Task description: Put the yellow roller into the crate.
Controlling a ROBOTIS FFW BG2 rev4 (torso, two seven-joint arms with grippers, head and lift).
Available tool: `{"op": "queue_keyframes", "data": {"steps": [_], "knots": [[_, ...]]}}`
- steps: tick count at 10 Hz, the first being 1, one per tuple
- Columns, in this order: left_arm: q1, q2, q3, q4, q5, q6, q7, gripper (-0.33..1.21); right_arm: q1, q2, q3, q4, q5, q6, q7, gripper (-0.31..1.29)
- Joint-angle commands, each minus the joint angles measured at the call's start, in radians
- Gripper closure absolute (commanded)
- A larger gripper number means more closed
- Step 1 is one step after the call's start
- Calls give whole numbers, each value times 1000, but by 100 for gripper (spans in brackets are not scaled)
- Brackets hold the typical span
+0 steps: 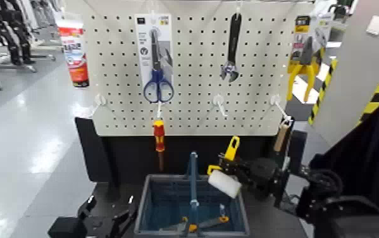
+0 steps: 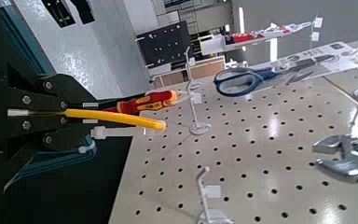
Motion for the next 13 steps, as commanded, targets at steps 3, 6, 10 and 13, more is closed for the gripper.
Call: {"op": "queue_keyframes", "data": {"steps": [3,6,10,13], "knots": [[-3,2,-3,0,1,1,0,11,-36,24,35,250,4,-120,-28,124],[-5,0,-5,3,1,1,0,11,-88,41,95,364,4,-166,-39,125],[-9,2,-5,6,1,-1,-3,11,-125,49,172,440,-3,-166,-52,121],[-15,3,-6,6,1,-1,-11,11,-128,44,178,437,-3,-157,-45,69]]}}
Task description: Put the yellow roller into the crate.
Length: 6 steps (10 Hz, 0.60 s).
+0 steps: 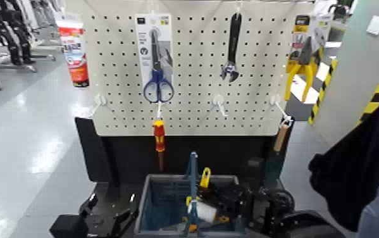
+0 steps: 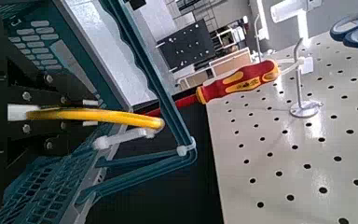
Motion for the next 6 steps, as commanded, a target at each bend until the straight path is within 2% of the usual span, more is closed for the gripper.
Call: {"op": "queue_keyframes", "data": {"steps": [1,2,3,6], "knots": [[-3,2,0,0,0,0,-5,11,-2,-4,1,-15,15,29,20,42],[-3,2,0,0,2,0,-5,11,-2,-7,-9,-40,49,52,27,12],[-3,2,1,0,2,-2,-5,11,1,-7,-23,-61,74,72,30,5],[-2,2,1,0,3,-2,-5,11,29,-8,-75,-136,127,103,30,8]]}}
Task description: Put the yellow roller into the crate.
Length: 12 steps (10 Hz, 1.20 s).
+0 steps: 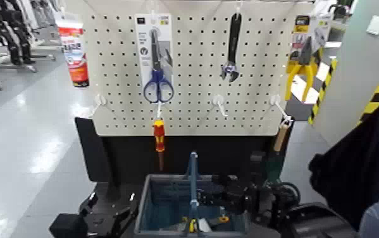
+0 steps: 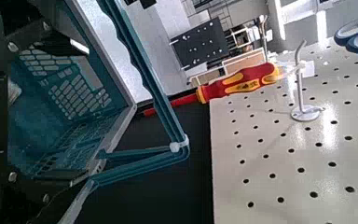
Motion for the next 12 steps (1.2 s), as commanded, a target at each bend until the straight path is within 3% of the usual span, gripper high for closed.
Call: {"op": "queue_keyframes", "data": {"steps": [1,4,7,9,10,12], "knots": [[1,0,0,0,2,0,0,11,35,-3,-51,-84,45,28,-8,8],[2,-3,-5,3,0,0,5,11,148,4,-123,-234,71,21,-120,9],[5,-3,-5,1,0,0,5,11,279,28,-172,-339,39,-62,-258,9],[7,-2,-3,0,0,-2,5,11,371,46,-177,-379,41,-180,-357,11],[8,-3,-1,-2,0,-2,5,11,425,74,-191,-405,53,-232,-422,11],[12,-3,0,-3,0,-2,5,11,487,85,-184,-432,77,-312,-525,11]]}}
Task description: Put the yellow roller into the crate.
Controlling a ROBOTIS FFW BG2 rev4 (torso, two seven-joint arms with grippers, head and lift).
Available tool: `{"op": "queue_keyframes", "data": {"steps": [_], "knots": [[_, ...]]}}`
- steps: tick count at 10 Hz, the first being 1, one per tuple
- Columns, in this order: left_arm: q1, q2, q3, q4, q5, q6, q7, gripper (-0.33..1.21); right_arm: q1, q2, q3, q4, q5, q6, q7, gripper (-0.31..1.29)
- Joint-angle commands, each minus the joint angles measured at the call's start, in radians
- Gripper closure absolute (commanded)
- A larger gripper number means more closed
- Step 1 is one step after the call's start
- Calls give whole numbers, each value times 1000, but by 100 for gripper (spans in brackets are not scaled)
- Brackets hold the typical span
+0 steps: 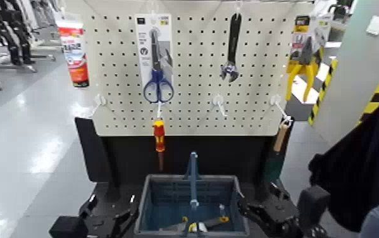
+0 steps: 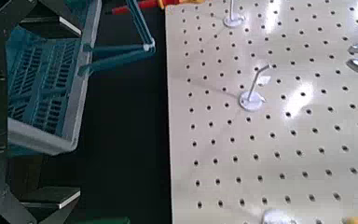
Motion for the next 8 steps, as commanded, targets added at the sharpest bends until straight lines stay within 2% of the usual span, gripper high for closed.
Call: {"op": "queue_keyframes", "data": {"steps": [1,2,3,5,8], "knots": [[7,0,7,0,0,-2,0,11,82,9,16,-46,42,-89,-102,11],[10,-3,7,0,0,-3,3,11,111,9,26,-70,63,-92,-145,11],[11,-5,7,-2,0,-5,3,11,129,9,32,-82,65,-96,-156,11],[14,-3,10,-2,0,-6,3,11,149,9,43,-89,67,-99,-157,12],[14,-3,10,-2,0,-6,3,11,156,12,37,-89,71,-110,-142,12]]}}
